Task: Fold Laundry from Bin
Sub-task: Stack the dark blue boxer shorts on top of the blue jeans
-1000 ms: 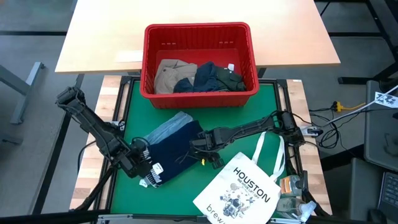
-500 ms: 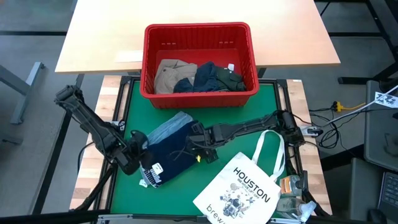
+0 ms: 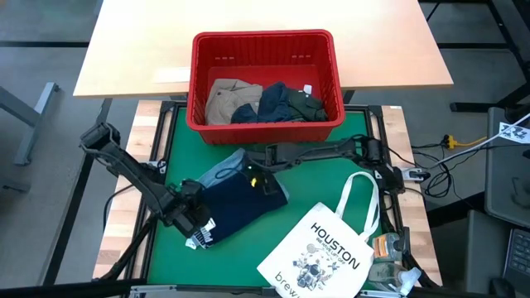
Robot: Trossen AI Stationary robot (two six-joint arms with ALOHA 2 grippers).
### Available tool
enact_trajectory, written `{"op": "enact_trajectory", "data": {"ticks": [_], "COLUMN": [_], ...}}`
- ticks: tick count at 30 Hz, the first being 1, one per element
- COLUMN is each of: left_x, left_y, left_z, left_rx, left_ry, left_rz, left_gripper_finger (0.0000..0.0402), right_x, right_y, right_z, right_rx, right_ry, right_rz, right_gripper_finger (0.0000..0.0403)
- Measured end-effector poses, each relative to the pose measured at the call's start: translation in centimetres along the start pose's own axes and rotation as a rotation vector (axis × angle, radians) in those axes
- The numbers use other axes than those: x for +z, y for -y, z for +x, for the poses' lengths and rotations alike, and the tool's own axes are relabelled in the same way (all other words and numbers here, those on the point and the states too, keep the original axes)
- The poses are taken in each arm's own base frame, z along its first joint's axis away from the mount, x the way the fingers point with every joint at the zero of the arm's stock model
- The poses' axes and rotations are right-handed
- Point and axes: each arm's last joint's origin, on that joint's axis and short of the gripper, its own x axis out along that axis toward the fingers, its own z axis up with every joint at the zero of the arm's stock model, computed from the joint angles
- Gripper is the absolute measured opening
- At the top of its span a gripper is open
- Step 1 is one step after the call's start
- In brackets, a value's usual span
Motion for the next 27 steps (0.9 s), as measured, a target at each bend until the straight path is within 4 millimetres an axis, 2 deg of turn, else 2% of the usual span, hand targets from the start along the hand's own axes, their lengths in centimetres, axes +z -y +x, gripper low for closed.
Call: {"op": "enact_trajectory", "data": {"ticks": [5,10,18,22,27], "left_x": [-0.1,0.0,0.8,1.1,0.4], "left_y": [0.0,-0.2,-1.3,-1.8,-0.6], "left_z": [0.1,-0.1,-1.7,-2.8,-3.5], "left_rx": [0.016,0.017,-0.068,-0.137,-0.312], "left_ry": [-0.016,-0.021,-0.039,-0.044,-0.018], "left_rz": [0.005,0.005,-0.027,-0.041,-0.068], "left_gripper_finger": [0.0045,0.0034,0.0018,0.0013,0.0011], "right_x": [-0.7,-0.7,0.7,1.1,1.6], "right_y": [1.1,1.2,1.6,1.5,-0.5], "right_z": [0.8,0.6,-2.0,-4.0,-5.1], "right_rx": [0.005,-0.015,-0.029,-0.01,0.044], "right_ry": [-0.044,-0.051,-0.022,-0.044,-0.071], "right_rz": [0.028,0.027,0.017,0.01,-0.036], "right_gripper_finger": [0.0188,0.0188,0.0188,0.0188,0.0188]}}
